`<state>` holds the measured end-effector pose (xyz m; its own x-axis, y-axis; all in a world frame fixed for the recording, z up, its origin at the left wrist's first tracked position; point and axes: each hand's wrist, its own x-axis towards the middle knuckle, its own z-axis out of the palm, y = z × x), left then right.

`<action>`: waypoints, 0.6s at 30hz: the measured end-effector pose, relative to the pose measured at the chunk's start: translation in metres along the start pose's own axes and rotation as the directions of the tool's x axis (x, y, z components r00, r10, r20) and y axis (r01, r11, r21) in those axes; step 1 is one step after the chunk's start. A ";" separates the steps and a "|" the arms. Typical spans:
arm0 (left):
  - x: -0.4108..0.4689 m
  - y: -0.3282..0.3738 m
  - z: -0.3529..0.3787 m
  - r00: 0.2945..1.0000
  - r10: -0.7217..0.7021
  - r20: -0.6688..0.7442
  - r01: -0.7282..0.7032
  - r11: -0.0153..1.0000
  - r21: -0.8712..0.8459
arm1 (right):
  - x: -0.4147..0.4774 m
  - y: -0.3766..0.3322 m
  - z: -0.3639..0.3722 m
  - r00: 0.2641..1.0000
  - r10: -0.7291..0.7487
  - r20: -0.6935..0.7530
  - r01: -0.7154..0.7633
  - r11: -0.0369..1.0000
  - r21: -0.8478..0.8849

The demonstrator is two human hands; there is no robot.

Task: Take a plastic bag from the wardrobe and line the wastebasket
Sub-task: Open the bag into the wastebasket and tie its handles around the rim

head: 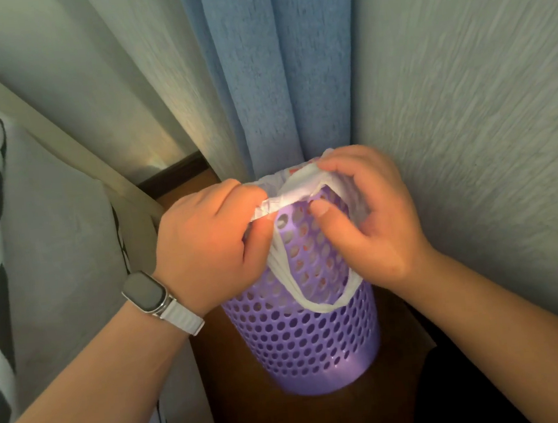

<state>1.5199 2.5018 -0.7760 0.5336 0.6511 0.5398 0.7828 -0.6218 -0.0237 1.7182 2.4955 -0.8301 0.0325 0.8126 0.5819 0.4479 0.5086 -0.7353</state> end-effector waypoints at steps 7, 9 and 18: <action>0.000 -0.009 -0.001 0.999 0.015 -0.045 -0.016 0.999 -0.030 | 0.006 0.014 -0.003 0.997 0.069 -0.047 -0.067 0.997 0.041; 0.000 -0.009 -0.002 0.998 -0.002 -0.064 -0.001 0.999 -0.048 | 0.004 0.017 -0.002 0.998 0.049 -0.032 -0.049 0.999 0.020; 0.006 0.000 -0.009 0.999 0.006 -0.054 -0.014 0.988 -0.157 | 0.004 0.007 -0.001 0.991 0.054 -0.123 -0.049 0.998 0.036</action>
<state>1.5203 2.5014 -0.7650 0.5200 0.6234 0.5839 0.7154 -0.6914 0.1011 1.7223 2.5014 -0.8324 0.1661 0.7975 0.5800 0.4129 0.4778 -0.7754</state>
